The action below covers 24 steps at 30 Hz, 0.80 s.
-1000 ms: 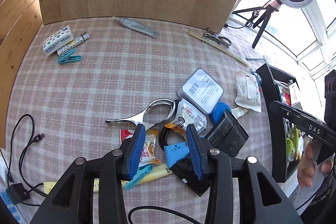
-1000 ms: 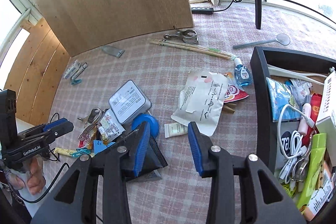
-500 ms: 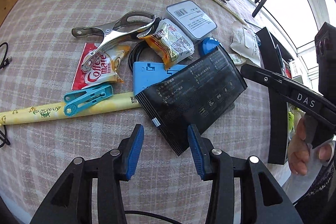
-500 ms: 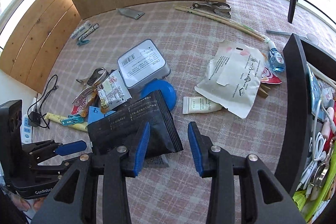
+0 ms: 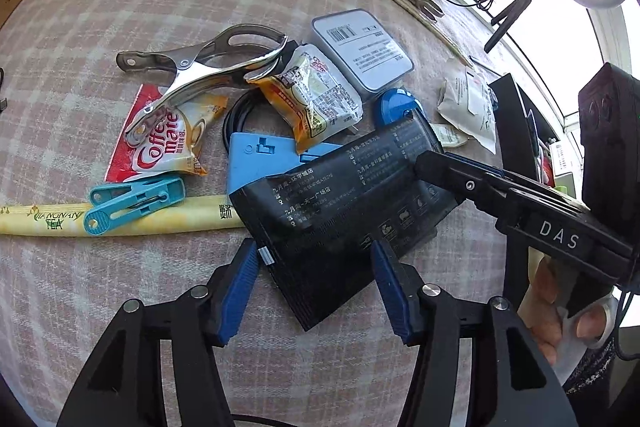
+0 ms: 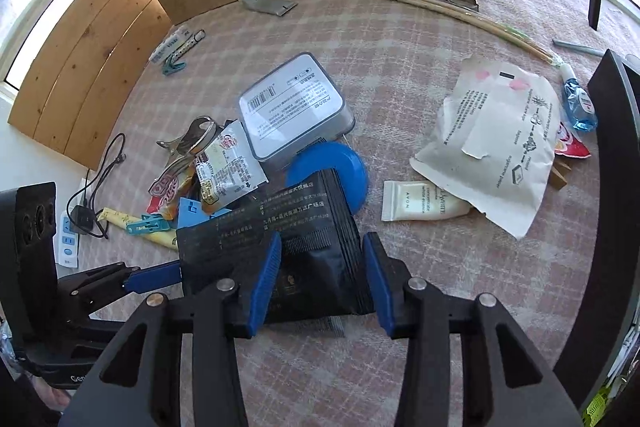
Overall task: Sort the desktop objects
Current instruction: 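Grasp the black pouch with both grippers from opposite sides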
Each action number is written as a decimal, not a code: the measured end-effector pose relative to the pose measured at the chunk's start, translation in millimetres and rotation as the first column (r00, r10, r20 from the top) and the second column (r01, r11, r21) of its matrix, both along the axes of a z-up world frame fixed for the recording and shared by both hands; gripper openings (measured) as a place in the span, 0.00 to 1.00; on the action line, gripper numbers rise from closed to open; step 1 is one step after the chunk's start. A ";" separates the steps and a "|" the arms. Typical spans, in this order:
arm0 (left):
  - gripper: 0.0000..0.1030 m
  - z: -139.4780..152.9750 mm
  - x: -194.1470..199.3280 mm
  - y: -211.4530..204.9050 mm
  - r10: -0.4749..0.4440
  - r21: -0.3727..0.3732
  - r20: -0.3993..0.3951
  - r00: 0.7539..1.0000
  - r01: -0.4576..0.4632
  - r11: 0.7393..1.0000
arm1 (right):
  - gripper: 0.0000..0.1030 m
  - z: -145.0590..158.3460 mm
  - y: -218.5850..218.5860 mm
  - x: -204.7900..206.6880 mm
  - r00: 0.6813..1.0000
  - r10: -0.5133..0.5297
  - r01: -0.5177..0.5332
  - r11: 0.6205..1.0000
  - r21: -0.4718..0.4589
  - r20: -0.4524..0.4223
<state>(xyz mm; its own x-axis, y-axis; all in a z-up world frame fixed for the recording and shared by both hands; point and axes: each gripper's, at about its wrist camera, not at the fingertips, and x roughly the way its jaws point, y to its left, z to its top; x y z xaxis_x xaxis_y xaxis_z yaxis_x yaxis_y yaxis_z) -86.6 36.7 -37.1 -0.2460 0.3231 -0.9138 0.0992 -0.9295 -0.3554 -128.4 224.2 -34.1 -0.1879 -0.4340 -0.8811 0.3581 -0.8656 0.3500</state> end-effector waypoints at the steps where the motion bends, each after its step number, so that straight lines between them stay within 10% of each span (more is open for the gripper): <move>1: 0.44 0.3 -0.3 -0.2 -0.008 0.014 0.002 1.000 0.008 1.000 | 0.36 1.0 -1.2 1.8 1.000 0.011 -0.011 1.000 -0.002 0.002; 24: 0.23 35.4 9.6 23.1 -0.109 -0.044 -0.081 0.991 0.106 0.993 | 0.23 23.4 20.1 42.3 0.997 -0.073 0.073 0.997 -0.034 -0.006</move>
<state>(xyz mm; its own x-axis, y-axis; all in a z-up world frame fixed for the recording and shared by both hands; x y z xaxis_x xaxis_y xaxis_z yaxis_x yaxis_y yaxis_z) -77.0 59.8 -1.7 -0.2870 0.3163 -0.9042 -0.0305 -0.9465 -0.3214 -86.2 244.4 -10.7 -0.2259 -0.4484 -0.8648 0.2971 -0.8772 0.3772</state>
